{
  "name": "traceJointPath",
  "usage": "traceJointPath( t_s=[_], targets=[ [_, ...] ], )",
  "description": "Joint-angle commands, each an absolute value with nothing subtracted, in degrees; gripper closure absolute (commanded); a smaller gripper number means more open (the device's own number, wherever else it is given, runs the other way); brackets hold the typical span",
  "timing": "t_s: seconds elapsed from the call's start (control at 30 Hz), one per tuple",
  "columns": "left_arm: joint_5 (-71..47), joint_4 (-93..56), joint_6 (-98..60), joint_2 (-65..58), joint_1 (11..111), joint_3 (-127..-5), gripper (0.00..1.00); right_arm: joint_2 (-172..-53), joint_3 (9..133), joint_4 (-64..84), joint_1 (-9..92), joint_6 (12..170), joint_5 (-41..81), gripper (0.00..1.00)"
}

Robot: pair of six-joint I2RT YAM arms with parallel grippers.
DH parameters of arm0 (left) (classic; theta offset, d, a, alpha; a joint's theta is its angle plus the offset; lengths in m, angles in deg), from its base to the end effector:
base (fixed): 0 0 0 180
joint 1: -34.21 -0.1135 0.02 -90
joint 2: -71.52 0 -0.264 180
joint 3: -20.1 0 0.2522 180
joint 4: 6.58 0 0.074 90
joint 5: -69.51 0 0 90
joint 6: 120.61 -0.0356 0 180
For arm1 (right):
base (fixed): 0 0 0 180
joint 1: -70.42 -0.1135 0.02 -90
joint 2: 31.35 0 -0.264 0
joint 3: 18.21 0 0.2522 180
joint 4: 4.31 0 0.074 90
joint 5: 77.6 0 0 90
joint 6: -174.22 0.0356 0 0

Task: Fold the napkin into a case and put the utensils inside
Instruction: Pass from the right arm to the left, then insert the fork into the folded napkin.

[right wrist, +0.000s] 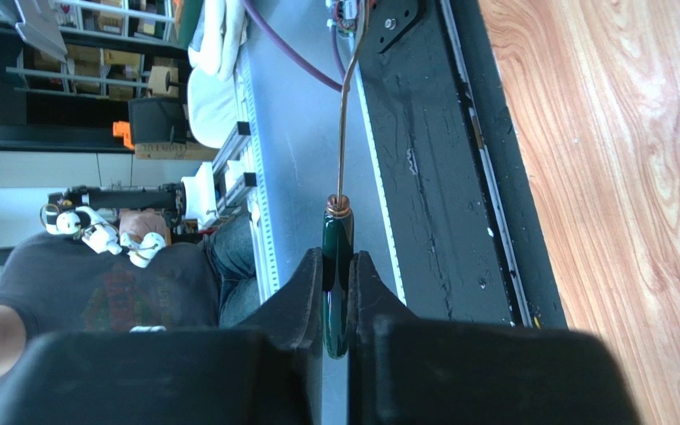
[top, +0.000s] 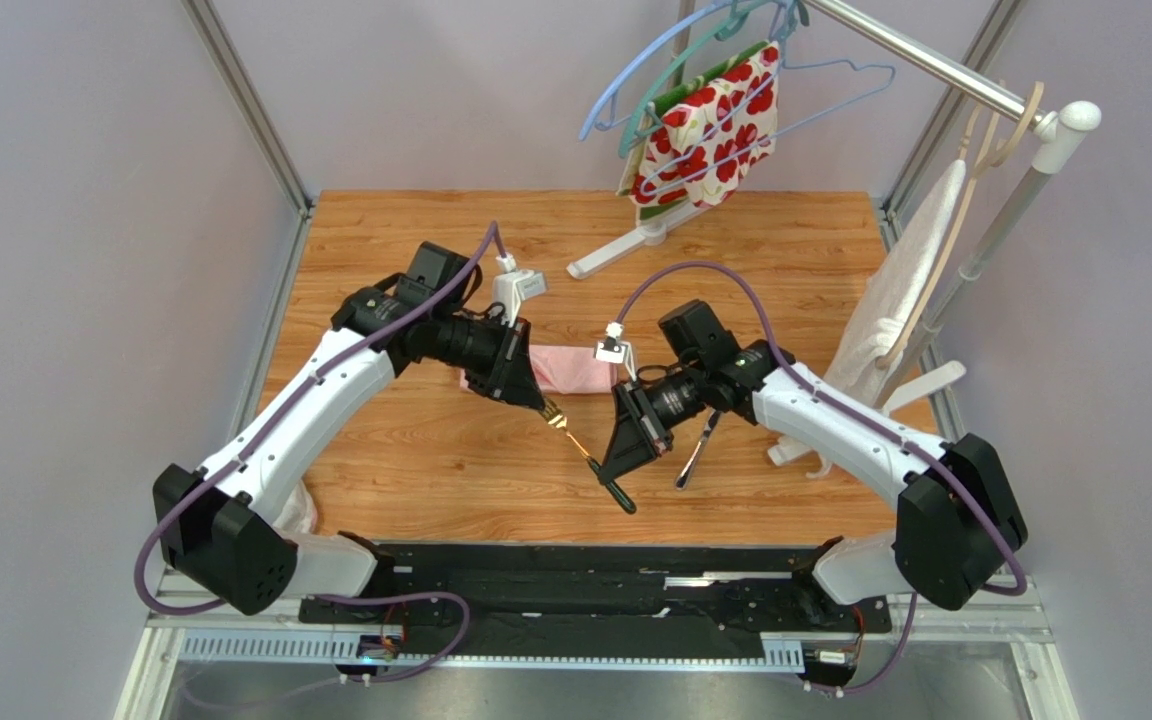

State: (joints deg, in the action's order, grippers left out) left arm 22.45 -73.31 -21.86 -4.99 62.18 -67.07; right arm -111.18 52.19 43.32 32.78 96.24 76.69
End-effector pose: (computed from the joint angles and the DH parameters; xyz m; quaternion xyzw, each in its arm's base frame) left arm 0.2201 -0.1444 0.3338 0.2539 0.8598 -0.4178 0.1474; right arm 0.1949 0.1908 0.2570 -0.3271 0.7583 0.5639 0.0036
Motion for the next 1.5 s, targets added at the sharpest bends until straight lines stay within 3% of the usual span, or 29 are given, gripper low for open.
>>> traceJointPath(
  t_s=[0.0,0.03,0.07,0.13,0.17,0.37,0.63,1.0,1.27,1.47],
  targets=[
    [16.4,-68.1,-18.4,-1.6,61.7,-66.7,1.0,-112.6,56.7,41.7,32.9,96.3,72.6,0.74],
    [13.8,-68.2,-17.4,-1.0,60.4,-66.6,1.0,-112.9,57.3,42.3,34.0,96.8,69.6,0.64],
    [8.7,-68.6,-16.5,-0.9,59.2,-66.5,1.0,-113.1,58.1,43.5,35.0,98.0,59.1,0.48],
    [4.3,-69.2,-13.2,-0.6,55.8,-65.2,1.0,-113.3,59.8,43.9,39.1,103.9,48.8,0.42],
    [2.3,-68.9,-11.8,-0.4,51.0,-64.3,1.0,-113.2,60.1,43.6,40.5,106.3,40.3,0.33],
    [1.7,-57.1,-3.3,2.8,37.6,-53.7,1.0,-117.0,61.4,37.9,44.6,112.8,24.4,0.27],
    [4.4,-47.2,-3.2,-4.8,29.1,-52.9,1.0,-130.0,63.6,29.6,49.9,116.5,29.5,0.35],
    [7.8,-48.6,-6.1,-13.6,27.4,-54.3,1.0,-141.1,67.4,25.7,51.9,120.2,31.2,0.62],
    [7.3,-50.7,-7.8,-12.7,27.4,-54.0,1.0,-147.0,71.4,26.4,51.8,120.3,33.1,0.7],
    [7.2,-53.7,-8.1,-12.3,27.4,-53.9,1.0,-147.7,71.4,25.6,51.7,120.9,33.5,0.7]
  ],
)
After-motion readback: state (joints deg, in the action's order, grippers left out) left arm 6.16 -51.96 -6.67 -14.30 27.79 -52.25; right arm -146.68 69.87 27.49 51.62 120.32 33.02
